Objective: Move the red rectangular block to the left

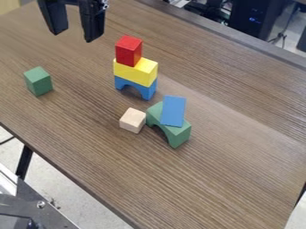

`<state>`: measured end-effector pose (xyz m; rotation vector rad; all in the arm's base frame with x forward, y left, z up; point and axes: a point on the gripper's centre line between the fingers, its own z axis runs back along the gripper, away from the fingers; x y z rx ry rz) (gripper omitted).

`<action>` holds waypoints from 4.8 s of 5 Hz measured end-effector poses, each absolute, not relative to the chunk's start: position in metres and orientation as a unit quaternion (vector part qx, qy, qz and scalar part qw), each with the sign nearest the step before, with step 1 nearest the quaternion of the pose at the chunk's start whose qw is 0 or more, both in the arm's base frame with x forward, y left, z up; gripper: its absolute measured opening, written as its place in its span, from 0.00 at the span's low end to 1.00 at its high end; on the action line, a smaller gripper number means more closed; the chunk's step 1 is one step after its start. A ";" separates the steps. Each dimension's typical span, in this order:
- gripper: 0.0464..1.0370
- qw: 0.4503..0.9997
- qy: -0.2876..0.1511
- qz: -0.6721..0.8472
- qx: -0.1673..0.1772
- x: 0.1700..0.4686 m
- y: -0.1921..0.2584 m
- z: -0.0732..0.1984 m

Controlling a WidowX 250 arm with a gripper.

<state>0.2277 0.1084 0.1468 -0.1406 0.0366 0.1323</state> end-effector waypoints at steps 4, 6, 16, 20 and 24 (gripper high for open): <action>0.96 0.999 0.006 0.051 -0.010 0.257 0.072 0.151; 0.96 0.991 0.054 0.116 0.043 0.287 0.066 0.141; 0.96 0.985 0.084 0.139 -0.063 0.294 0.086 0.125; 0.91 0.983 0.121 0.132 -0.034 0.309 0.080 0.093; 0.53 0.986 0.110 0.119 -0.051 0.295 0.086 0.117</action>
